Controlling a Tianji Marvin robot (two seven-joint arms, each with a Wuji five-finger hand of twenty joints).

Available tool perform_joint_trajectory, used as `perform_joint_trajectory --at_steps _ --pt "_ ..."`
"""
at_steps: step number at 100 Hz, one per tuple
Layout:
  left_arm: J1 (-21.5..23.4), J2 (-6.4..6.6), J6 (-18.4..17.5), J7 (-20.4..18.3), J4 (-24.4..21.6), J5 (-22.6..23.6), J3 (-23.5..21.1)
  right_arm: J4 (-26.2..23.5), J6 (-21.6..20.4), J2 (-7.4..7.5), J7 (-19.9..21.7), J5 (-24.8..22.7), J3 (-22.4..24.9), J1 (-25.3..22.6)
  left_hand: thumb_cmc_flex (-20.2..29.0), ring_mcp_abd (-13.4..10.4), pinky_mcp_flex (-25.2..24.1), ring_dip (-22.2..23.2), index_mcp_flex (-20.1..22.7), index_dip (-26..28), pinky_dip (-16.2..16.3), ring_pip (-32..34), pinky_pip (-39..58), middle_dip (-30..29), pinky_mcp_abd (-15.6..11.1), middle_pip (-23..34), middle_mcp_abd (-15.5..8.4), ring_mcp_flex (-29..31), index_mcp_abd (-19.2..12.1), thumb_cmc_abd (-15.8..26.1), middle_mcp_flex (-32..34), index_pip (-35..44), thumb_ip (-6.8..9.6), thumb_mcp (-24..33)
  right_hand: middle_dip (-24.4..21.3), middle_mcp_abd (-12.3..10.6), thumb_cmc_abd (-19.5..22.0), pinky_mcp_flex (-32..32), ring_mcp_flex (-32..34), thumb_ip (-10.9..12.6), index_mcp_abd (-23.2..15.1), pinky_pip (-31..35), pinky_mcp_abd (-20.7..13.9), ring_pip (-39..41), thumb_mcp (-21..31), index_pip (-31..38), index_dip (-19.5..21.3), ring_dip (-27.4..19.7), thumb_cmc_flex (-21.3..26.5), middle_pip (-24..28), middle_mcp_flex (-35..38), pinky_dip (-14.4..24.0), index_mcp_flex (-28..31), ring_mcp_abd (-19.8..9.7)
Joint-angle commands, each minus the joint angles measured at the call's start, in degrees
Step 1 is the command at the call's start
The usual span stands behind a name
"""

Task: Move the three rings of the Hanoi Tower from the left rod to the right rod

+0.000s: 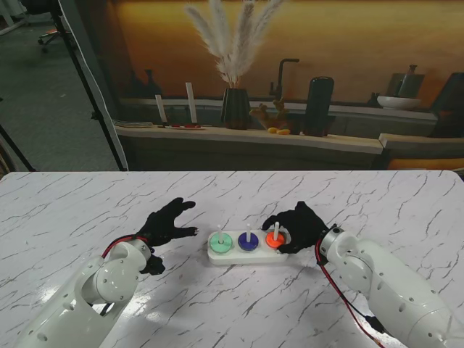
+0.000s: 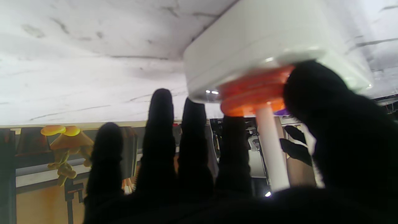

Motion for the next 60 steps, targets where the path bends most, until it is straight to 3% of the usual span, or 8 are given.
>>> perform_joint_trajectory --at_steps 1,41,49,60 --pt "0.14 -0.31 -0.77 -0.72 0.07 -0.36 0.17 0.66 0.05 -0.37 -0.15 -0.20 -0.52 -0.59 -0.56 -1.11 -1.06 0.64 -0.79 -0.74 -0.68 -0.41 -0.38 0.94 -0.01 0.21 -1.11 0.17 -1.60 1.21 1.22 0.31 -1.74 -1.71 -0.43 -3.14 0.40 0.00 1.88 2.93 -1.34 1.70 3.32 0.05 5.36 1.53 0.99 -0.49 6.75 0.82 4.00 -0.04 1.45 -1.59" --pt "0.32 -0.22 -0.70 -1.42 -0.15 -0.95 -0.09 0.97 0.35 -0.54 -1.26 -0.18 -0.92 -0.64 -1.04 -1.08 -1.21 0.51 -0.94 -0.77 -0.81 -0.64 -0.82 0.86 0.01 0.16 -1.23 -0.06 -1.75 1.50 1.16 0.20 -1.91 -1.80 -0.97 -4.15 5.70 1.45 4.13 3.17 -0.21 3.38 2.45 1.52 5.58 3.90 0.53 -0.29 10.25 1.40 6.88 -0.36 2.70 -2.67" --pt "0.32 -0.21 -0.73 -1.50 -0.14 -0.99 -0.10 1.21 0.55 -0.67 -2.31 -0.32 -1.10 -0.53 -1.14 -1.15 -1.31 0.48 -0.93 -0.77 -0.85 -0.68 -0.96 0.85 0.03 0.17 -1.22 -0.08 -1.75 1.54 1.19 0.20 -1.94 -1.82 -0.91 -4.72 4.56 2.42 5.95 -1.91 -0.83 4.51 2.22 2.77 4.97 6.43 0.59 -0.24 14.00 1.14 10.10 -0.77 6.02 -3.06" --pt "0.36 -0.18 -0.74 -1.72 -0.17 -1.21 -0.12 1.44 0.78 -0.92 -3.65 -0.22 -1.19 -0.53 -1.22 -1.12 -1.38 0.44 -0.98 -0.78 -0.88 -0.74 -1.12 0.83 -0.06 0.16 -1.25 -0.14 -1.74 1.66 1.16 0.17 -1.96 -1.81 -0.06 -5.04 4.29 3.41 7.96 -4.45 -2.31 5.55 1.98 4.10 4.60 7.83 0.82 -0.03 17.82 -0.14 13.63 -1.05 8.78 -3.44"
